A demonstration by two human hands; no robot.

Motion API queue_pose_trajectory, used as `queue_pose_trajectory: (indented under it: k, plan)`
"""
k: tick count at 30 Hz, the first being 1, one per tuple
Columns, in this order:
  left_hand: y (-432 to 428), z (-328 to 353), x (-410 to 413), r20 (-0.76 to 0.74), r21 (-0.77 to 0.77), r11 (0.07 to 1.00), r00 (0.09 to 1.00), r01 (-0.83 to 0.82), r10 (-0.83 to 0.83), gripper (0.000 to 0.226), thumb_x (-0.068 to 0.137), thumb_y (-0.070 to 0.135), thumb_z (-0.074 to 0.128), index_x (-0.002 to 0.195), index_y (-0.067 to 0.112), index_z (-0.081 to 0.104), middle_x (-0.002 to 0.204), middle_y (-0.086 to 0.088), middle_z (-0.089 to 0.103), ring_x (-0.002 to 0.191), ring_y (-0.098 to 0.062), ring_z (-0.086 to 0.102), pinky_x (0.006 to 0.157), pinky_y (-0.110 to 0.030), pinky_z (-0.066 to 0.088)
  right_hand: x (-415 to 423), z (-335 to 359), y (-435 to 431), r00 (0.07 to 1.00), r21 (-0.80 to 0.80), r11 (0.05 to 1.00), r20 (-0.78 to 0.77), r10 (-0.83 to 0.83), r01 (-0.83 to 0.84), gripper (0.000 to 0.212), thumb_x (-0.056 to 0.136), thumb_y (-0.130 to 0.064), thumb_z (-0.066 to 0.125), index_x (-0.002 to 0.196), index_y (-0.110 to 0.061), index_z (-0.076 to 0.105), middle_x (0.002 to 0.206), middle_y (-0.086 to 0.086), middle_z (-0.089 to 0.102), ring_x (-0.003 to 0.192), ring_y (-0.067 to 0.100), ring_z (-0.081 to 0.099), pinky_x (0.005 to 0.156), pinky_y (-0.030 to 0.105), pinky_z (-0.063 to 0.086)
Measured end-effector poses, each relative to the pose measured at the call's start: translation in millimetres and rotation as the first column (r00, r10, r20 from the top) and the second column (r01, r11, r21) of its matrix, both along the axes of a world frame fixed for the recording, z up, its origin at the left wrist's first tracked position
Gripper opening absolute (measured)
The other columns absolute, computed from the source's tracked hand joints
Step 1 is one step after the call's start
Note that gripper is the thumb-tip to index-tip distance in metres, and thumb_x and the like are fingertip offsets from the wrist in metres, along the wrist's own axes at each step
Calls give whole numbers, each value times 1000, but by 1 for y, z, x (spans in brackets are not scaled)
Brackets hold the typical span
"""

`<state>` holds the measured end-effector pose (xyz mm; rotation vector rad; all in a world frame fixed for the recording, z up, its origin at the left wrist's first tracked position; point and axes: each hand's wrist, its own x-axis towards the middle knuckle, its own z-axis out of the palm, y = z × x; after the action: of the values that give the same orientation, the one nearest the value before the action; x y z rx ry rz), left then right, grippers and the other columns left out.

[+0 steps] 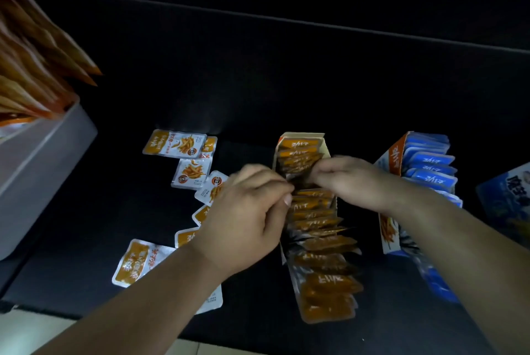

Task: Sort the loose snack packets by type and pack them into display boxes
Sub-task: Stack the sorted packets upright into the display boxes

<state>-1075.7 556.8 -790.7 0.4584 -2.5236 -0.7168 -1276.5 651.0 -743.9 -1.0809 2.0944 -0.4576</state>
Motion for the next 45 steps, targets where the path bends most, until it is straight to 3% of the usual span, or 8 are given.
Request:
queue_pose_trajectory:
  k: [6, 16, 22, 27, 31, 38, 41, 45]
  plan:
    - [6, -2, 11, 22, 236, 971, 999, -34, 29, 25, 101, 43, 54, 103, 31, 76, 122, 22, 63, 118, -12, 51, 99, -45, 44, -11, 13, -12, 996, 188, 979, 44, 72, -79, 8, 99, -32, 65, 104, -39, 65, 103, -9, 66, 97, 12, 64, 75, 30, 54]
    - [17, -6, 12, 59, 304, 952, 998, -18, 0, 35, 101, 58, 49, 100, 35, 76, 144, 30, 49, 136, -10, 41, 106, -26, 36, 2, -7, -17, 894, 250, 954, -371, 252, -165, 9, 89, -29, 78, 90, -35, 72, 82, -14, 60, 84, 10, 62, 73, 27, 53]
    - [10, -10, 4, 58, 419, 899, 992, -130, 116, 42, 99, 57, 45, 118, 35, 74, 125, 29, 54, 125, -5, 49, 101, -25, 43, -10, 12, -6, 962, 82, 983, -206, 178, -164, 11, 95, -25, 71, 99, -33, 78, 89, -17, 62, 85, 4, 60, 76, 25, 52]
    - [10, -2, -17, -28, 437, 883, 978, -173, 205, 12, 100, 30, 64, 101, 27, 76, 102, 18, 62, 102, -7, 62, 84, -26, 53, -20, 8, 2, 960, 9, 978, -190, 204, -206, 13, 98, -30, 67, 103, -38, 75, 107, -17, 54, 105, 8, 57, 97, 40, 53]
    - [10, 10, -19, -67, 452, 867, 961, -210, 268, 6, 98, 28, 68, 103, 27, 70, 97, 15, 67, 95, -6, 65, 74, -17, 51, -12, 7, 22, 998, -253, 966, 50, -31, 43, 26, 100, -19, 65, 118, -37, 72, 125, -17, 59, 107, 4, 63, 89, 17, 54]
    - [32, 4, 49, 93, 398, 915, 995, -60, 25, 90, 81, -7, 64, 154, 37, 38, 153, 28, 39, 145, 2, 35, 113, -22, 40, 47, -5, 85, 856, -370, 815, 443, -266, 446, 58, 98, -8, 64, 137, -51, 54, 127, -23, 67, 115, -2, 65, 95, 28, 58]
    - [51, 8, 52, 291, 451, 891, 934, 56, -206, 129, 80, 18, 82, 157, 54, -16, 163, 38, -15, 153, 11, -7, 124, -28, 26, 69, -10, 89, 884, -314, 871, 402, -239, 378, 64, 97, -27, 68, 146, -57, 41, 125, -33, 63, 115, -21, 55, 93, 18, 52]
    - [68, 12, 47, 323, 480, 877, 931, -4, -173, 149, 61, 59, 93, 148, 61, -28, 156, 39, -32, 152, 9, -15, 124, -36, 26, 72, -9, 81, 884, -313, 849, 344, -316, 426, 69, 92, -42, 70, 150, -56, 35, 123, -48, 53, 123, -11, 53, 93, 18, 47]
